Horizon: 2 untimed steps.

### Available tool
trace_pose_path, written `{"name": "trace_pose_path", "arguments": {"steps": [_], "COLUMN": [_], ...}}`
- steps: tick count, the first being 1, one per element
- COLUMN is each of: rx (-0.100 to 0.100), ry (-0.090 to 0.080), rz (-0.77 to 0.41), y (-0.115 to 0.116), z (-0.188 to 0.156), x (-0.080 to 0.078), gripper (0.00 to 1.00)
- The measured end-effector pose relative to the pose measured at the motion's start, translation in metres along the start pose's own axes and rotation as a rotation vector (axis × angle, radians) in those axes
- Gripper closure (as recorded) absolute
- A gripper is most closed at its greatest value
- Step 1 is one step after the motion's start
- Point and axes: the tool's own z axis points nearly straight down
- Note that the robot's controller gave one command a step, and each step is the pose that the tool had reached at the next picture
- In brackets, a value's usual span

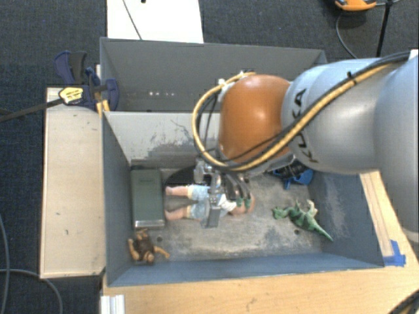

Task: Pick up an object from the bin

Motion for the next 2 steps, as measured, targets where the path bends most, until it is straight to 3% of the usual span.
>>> {"name": "trace_pose_path", "arguments": {"steps": [1,2], "rx": [-0.001,-0.001], "ry": [-0.008,-0.008], "rz": [0.006,0.008], "y": [-0.0009,-0.0010], "z": [-0.0048,-0.0048], "x": [-0.0018,-0.0018], "gripper": [1.00,0.00]}}
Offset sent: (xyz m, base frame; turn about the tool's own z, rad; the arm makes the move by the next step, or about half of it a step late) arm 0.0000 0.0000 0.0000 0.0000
